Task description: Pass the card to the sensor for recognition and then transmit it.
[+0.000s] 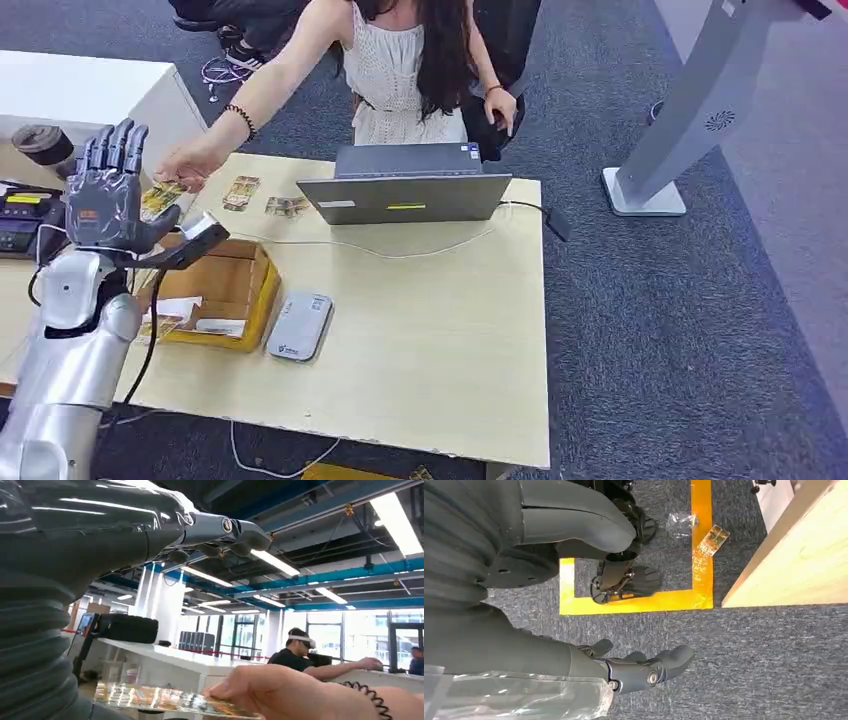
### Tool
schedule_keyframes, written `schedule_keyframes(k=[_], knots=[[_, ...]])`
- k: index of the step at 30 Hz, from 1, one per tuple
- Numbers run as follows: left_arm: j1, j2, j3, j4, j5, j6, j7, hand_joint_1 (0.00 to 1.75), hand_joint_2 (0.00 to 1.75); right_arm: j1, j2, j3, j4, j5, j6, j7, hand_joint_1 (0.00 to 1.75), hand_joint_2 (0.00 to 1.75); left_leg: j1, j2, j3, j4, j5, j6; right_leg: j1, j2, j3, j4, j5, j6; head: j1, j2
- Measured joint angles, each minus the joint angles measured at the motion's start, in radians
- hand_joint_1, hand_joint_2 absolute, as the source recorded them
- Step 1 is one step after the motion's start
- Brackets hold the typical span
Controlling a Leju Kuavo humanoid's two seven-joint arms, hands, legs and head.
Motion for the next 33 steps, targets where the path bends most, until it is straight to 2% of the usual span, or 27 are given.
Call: schedule_keyframes(k=[12, 13, 14, 33], knots=[[-0.002, 0.008, -0.028, 0.023, -0.007, 0.003, 0.008, 0.0, 1.75, 0.0, 0.001, 0.004, 0.0, -0.002, 0.0, -0.002, 0.0, 1.75, 0.0, 0.0, 0.0, 0.0, 0.0, 0.0, 0.0, 0.0, 0.0, 0.0, 0.0, 0.0, 0.0, 0.0], [-0.002, 0.008, -0.029, 0.023, -0.007, 0.003, 0.008, 0.44, 1.75, 0.0, 0.001, 0.004, 0.0, -0.002, 0.0, -0.002, 0.0, 1.75, 0.0, 0.0, 0.0, 0.0, 0.0, 0.0, 0.0, 0.0, 0.0, 0.0, 0.0, 0.0, 0.0, 0.0], [-0.002, 0.008, -0.031, 0.024, -0.008, 0.003, 0.009, 1.75, 1.75, 0.0, 0.001, 0.005, 0.0, -0.002, 0.0, -0.003, 0.0, 1.75, 0.0, 0.0, 0.0, 0.0, 0.0, 0.0, 0.0, 0.0, 0.0, 0.0, 0.0, 0.0, 0.0, 0.0], [0.004, 0.008, -0.06, 0.031, 0.037, -0.012, 0.007, 1.75, 1.75, 0.001, 0.001, 0.01, 0.0, -0.019, 0.0, -0.006, 0.0, 1.75, 0.0, 0.0, -0.001, 0.0, 0.0, 0.0, 0.0, 0.0, -0.001, 0.0, 0.0, 0.0, 0.0, 0.0]])
